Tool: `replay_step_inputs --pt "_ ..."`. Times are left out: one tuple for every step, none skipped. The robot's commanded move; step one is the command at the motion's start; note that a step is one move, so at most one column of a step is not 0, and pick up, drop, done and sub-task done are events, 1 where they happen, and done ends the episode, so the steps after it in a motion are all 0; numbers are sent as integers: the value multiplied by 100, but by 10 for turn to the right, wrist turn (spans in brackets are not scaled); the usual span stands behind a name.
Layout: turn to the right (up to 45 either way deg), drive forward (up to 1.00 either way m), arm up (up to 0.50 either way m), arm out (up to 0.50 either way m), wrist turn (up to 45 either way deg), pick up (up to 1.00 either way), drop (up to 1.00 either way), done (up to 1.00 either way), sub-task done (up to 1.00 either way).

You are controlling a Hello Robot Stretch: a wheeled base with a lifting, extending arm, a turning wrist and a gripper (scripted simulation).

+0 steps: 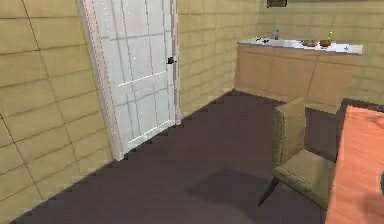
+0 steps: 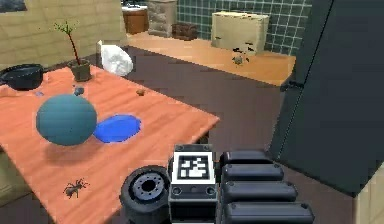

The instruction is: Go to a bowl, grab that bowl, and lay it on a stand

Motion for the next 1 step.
replay_step_inputs --pt "0 40 0 0 0 0 0 0 0"
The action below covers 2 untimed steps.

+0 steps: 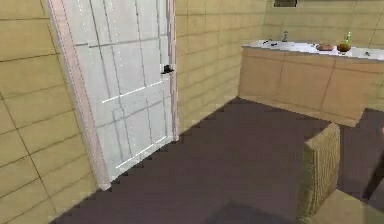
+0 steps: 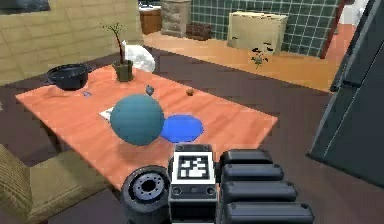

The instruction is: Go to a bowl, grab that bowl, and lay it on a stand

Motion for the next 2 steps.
replay_step_inputs --pt "-150 0 0 0 0 0 0 0 0" --pt "0 100 0 0 0 0 0 0 0"
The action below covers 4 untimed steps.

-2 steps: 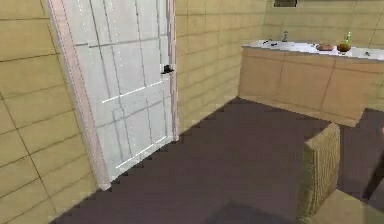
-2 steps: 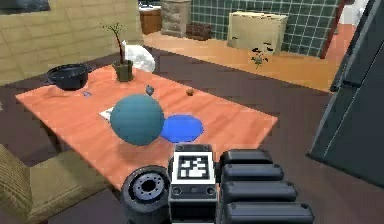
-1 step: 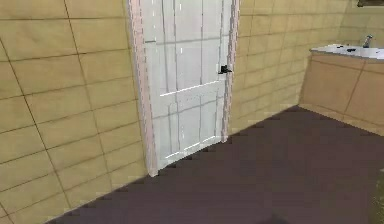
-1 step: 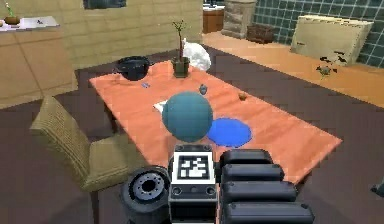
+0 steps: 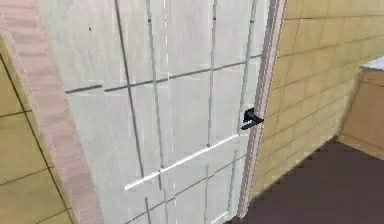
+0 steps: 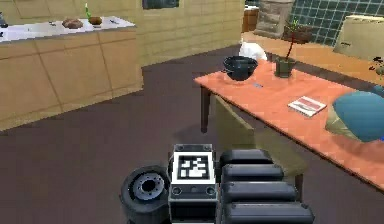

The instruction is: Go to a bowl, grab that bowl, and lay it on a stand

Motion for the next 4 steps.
replay_step_inputs --pt "450 0 0 0 0 0 0 0 0" --pt "60 0 0 0 0 0 0 0 0" --pt "30 0 0 0 0 0 0 0 0" --pt "0 100 0 0 0 0 0 0 0"
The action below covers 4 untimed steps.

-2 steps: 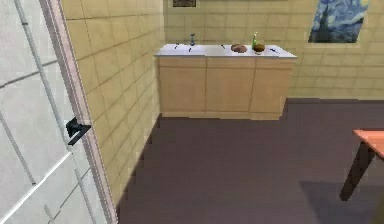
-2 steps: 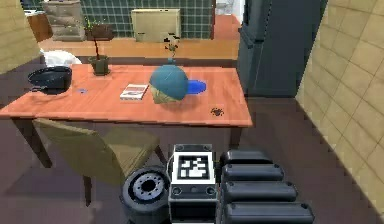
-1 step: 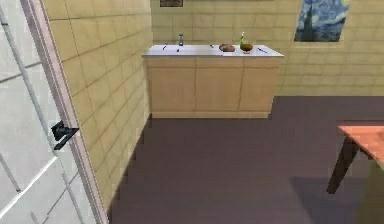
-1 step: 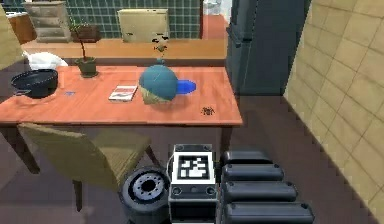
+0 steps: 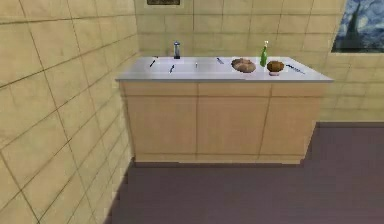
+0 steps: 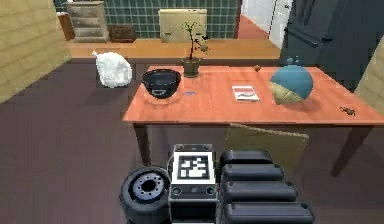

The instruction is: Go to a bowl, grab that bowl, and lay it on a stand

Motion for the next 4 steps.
replay_step_inputs --pt "420 0 0 0 0 0 0 0 0" --pt "0 100 0 0 0 0 0 0 0" --pt "90 0 0 0 0 0 0 0 0" --pt "0 30 0 0 0 0 0 0 0"
